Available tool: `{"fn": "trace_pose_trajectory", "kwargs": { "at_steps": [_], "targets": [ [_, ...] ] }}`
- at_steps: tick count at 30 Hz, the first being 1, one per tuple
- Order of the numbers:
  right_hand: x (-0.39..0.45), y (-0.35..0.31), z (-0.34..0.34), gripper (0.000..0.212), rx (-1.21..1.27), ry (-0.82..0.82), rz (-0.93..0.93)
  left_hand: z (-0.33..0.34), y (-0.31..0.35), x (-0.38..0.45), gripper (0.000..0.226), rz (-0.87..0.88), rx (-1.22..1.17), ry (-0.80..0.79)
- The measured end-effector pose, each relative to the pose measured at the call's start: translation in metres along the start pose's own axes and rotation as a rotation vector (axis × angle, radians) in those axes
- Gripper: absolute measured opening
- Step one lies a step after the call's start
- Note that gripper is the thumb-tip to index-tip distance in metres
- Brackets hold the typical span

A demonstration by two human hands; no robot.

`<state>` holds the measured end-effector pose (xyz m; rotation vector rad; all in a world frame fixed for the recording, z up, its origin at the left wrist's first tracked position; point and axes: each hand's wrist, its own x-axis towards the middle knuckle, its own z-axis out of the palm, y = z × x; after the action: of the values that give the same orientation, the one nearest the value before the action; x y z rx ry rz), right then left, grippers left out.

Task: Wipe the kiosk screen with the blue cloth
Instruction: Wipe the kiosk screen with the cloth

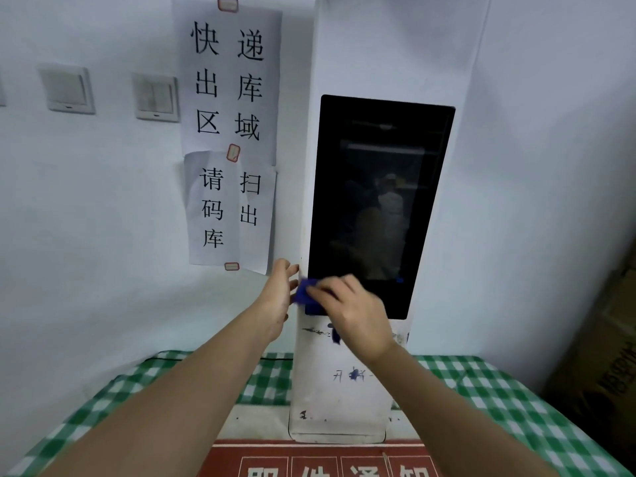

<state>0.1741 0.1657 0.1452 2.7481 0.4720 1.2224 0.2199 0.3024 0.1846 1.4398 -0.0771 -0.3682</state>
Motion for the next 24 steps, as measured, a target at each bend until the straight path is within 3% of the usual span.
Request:
{"fn": "trace_pose_trajectory", "kwargs": {
  "at_steps": [4, 15, 19, 24],
  "targets": [
    [0.026, 0.002, -0.008, 0.064, -0.068, 0.077, 0.130, 0.004, -0.001, -0.004, 0.051, -0.002, 0.008, 0.007],
    [-0.043, 0.007, 0.031, 0.047, -0.001, -0.201, -0.062, 0.005, -0.003, -0.002, 0.050, 0.017, 0.031, 0.007],
    [-0.036, 0.024, 0.004, 0.073, -0.003, -0.086, 0.054, 0.015, -0.001, -0.006, 0.041, -0.004, 0.056, 0.075],
    [-0.016, 0.032, -0.005, 0.061, -0.057, 0.083, 0.181, 0.031, -0.006, -0.003, 0.041, -0.001, 0.003, 0.095]
  ]
}}
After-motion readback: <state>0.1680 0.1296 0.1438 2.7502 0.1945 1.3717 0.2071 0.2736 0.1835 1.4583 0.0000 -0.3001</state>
